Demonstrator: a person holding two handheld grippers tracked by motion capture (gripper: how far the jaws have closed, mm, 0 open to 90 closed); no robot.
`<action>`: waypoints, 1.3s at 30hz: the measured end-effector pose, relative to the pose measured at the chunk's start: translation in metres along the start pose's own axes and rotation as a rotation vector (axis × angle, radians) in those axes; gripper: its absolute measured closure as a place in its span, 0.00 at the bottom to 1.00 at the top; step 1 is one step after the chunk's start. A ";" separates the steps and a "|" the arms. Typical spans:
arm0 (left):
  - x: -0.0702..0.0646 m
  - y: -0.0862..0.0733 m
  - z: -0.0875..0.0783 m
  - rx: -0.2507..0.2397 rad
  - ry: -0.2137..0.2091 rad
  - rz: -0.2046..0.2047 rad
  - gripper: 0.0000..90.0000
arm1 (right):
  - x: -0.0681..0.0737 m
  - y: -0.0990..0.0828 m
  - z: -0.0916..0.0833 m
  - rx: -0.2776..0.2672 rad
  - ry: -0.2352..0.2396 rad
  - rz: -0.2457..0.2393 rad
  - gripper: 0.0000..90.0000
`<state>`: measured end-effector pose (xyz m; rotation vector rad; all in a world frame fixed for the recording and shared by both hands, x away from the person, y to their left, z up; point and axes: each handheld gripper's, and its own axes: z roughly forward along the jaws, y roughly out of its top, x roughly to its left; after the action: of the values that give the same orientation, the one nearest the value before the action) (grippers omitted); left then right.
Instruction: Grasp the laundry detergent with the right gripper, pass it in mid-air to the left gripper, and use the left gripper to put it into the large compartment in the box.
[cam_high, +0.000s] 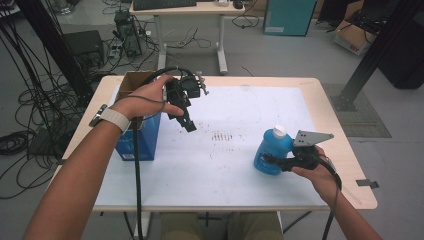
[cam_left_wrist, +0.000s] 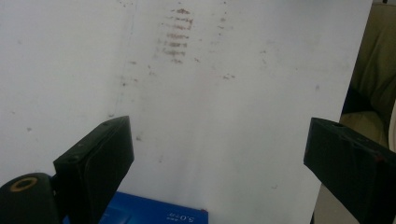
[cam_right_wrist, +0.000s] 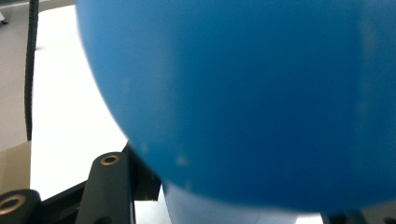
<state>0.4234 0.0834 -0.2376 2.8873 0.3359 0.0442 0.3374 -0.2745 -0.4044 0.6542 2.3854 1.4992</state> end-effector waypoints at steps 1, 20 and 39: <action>0.001 0.000 0.000 0.002 0.002 0.006 0.10 | 0.000 0.000 0.000 -0.002 0.001 -0.004 0.47; 0.000 0.000 0.000 0.000 0.006 0.005 0.10 | 0.000 0.000 0.000 0.003 0.001 -0.001 0.47; 0.000 0.001 0.001 0.008 0.005 0.015 0.10 | 0.000 -0.001 0.000 -0.004 0.002 -0.001 0.47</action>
<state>0.4239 0.0822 -0.2379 2.8979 0.3163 0.0529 0.3374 -0.2750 -0.4052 0.6513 2.3828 1.5046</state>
